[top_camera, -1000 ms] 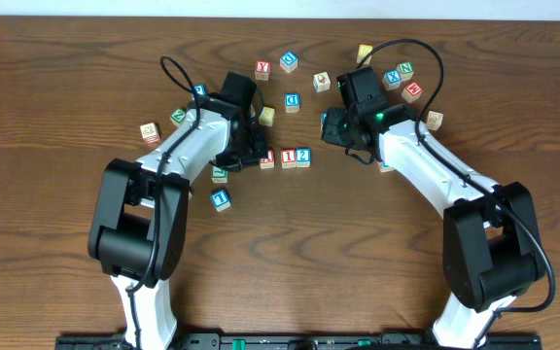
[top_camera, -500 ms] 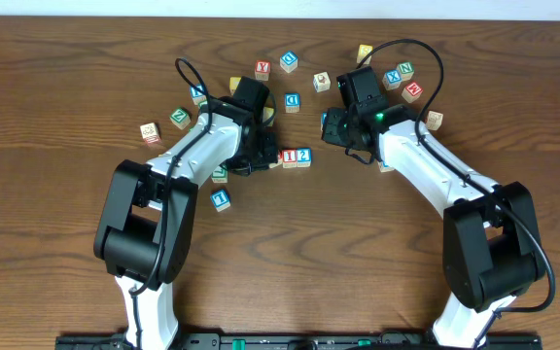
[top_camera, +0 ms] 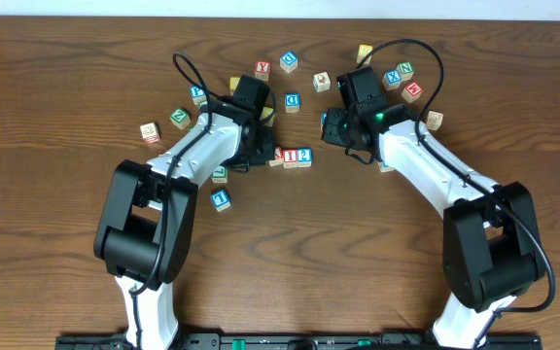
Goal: Spell out AI2
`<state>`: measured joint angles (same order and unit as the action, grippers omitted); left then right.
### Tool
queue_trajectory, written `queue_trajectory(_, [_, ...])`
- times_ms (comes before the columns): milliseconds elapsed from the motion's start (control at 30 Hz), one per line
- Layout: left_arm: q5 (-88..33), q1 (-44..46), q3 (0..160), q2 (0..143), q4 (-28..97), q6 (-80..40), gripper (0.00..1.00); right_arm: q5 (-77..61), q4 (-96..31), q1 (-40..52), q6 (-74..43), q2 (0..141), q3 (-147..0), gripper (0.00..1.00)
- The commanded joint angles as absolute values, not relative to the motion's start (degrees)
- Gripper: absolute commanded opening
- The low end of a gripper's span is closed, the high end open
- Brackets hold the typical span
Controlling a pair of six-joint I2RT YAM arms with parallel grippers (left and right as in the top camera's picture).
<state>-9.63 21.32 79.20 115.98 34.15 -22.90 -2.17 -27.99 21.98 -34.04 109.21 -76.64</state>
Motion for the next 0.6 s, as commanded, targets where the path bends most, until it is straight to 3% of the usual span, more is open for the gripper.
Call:
queue_trajectory(0, [-6.87,21.47,78.96,116.16,33.26,-22.81,0.07,-2.07,-28.01,22.22,-33.58,108.47,-76.20,0.27])
queue_trajectory(567, [-7.03,24.03,78.96,116.16,31.00,-22.81,0.08,-2.02,-27.97,22.22,-33.58,108.68,-76.20,0.27])
